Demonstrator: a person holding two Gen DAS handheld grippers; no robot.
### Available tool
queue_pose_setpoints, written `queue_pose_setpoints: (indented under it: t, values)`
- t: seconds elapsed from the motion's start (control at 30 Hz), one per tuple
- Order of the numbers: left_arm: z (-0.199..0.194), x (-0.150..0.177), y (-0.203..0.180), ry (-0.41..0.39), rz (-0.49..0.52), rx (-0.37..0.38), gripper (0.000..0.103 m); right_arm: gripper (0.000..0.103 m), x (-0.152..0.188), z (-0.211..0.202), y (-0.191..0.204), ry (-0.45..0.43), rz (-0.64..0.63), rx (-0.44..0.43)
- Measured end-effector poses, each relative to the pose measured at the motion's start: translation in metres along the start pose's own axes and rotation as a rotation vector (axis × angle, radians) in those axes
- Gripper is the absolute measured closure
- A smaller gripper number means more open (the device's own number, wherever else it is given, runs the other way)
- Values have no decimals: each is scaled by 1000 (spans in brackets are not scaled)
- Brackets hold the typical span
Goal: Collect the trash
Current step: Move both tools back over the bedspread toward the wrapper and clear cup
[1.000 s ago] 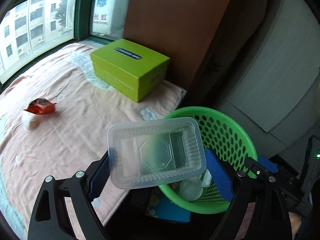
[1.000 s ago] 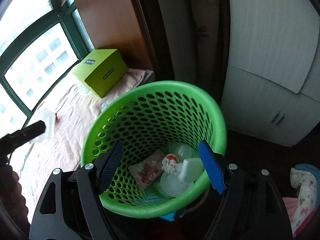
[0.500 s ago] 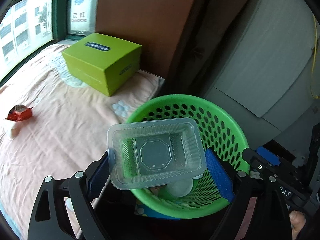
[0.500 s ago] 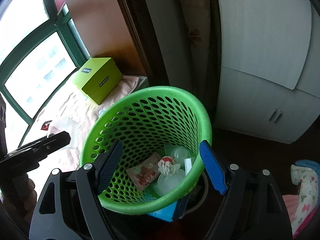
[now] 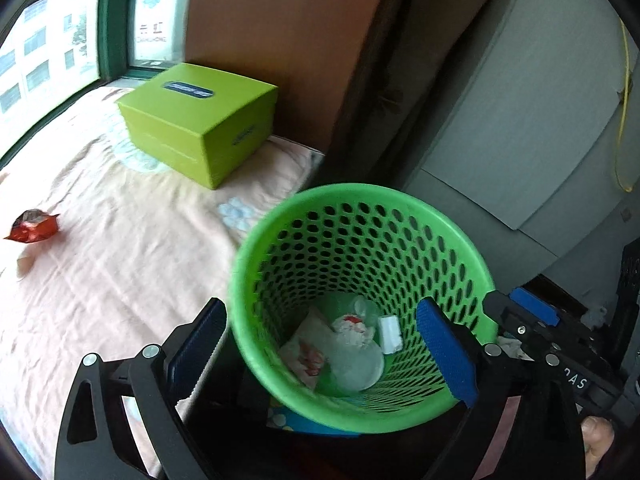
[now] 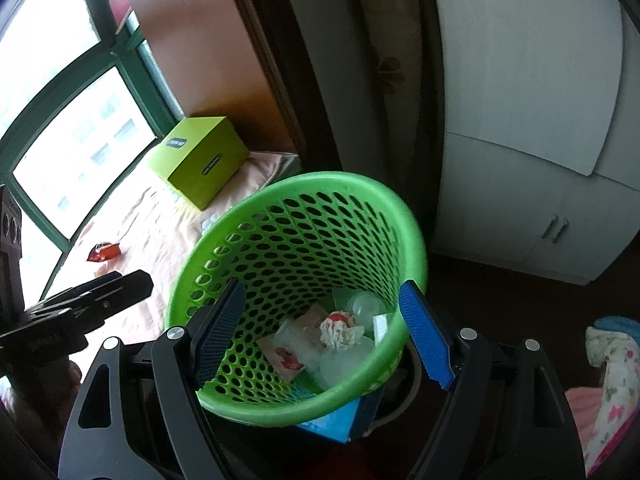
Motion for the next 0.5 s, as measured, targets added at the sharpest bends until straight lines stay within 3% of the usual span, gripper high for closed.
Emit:
queue_pose_setpoints:
  t: [0.5]
  values:
    - [-58,11,120,-77,-161,-205,11,24,-9,29,92,47,-142,-135]
Point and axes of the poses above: each gripper's, at about its wrist camera, not at the fingertips, and z roughly the way its jaws point, y to its left, x to its underside, the point moved 3 cm from there along z, roughly the way its jaws point, and after that the axes turned 1 degree about -x, right-handed, at the moved point
